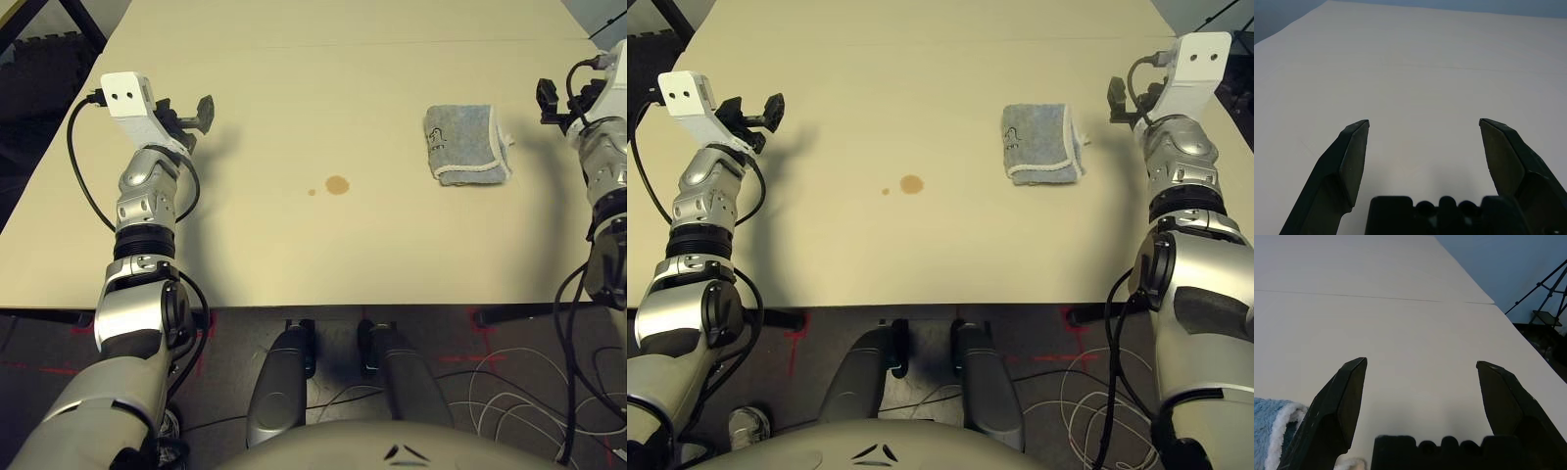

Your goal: Wipe the water off the table with a rag.

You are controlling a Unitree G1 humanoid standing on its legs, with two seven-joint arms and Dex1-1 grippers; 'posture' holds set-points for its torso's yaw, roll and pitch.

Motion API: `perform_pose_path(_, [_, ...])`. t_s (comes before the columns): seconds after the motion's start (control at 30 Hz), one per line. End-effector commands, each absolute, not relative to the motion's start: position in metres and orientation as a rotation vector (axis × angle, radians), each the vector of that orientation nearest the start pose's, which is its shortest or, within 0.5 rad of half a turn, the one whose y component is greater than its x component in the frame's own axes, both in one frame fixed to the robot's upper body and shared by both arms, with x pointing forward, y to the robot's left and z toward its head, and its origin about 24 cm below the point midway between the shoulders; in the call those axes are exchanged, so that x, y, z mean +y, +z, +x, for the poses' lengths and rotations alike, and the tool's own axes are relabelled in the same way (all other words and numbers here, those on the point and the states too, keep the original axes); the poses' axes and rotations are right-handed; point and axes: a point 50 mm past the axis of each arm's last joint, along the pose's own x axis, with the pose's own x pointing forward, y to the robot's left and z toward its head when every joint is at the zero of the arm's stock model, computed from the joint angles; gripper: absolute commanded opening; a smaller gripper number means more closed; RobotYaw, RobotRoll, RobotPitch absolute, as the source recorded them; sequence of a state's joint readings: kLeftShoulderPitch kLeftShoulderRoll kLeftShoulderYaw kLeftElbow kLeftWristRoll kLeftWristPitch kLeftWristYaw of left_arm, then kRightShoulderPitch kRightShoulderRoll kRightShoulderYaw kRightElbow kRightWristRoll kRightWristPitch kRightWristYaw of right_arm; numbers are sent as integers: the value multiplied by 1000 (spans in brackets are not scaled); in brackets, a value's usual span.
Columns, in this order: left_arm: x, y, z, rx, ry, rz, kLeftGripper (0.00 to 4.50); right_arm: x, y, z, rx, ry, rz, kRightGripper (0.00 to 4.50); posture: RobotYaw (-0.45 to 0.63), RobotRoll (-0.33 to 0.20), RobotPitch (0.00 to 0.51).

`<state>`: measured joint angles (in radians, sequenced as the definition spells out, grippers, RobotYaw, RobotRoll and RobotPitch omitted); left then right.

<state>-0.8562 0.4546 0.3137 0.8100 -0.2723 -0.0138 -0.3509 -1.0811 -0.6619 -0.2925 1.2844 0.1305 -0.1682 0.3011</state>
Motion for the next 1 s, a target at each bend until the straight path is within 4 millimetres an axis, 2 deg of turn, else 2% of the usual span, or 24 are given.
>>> perform_pose_path(0.03, [272, 170, 380, -167, -41, -62, 4500, -339, 192, 374, -94, -213, -81, 4477, 117, 0, 249])
perform_pose_path(0.2, [264, 169, 384, -162, -74, -66, 4500, -345, 195, 371, -90, -220, -72, 4477, 94, 0, 242])
perform_pose_path(0.33, [258, 182, 386, -174, -151, -51, 4500, -348, 209, 373, -64, -200, 51, 4477, 87, 0, 235])
perform_pose_path(0.5, [254, 197, 383, -122, -382, -24, 4500, -338, 207, 374, 141, -4, 202, 4477, 81, 0, 232])
perform_pose_path(0.63, [255, 218, 373, -61, -615, 22, 4500, -329, 205, 368, 339, 142, 283, 4477, 89, 0, 226])
perform_pose_path(0.8, [258, 252, 358, -23, -819, 78, 4500, -328, 201, 361, 464, 173, 324, 4477, 106, 0, 221])
perform_pose_path(1.0, [262, 259, 334, 143, -995, 146, 4500, -318, 200, 365, 490, 203, 349, 4477, 133, 0, 221])
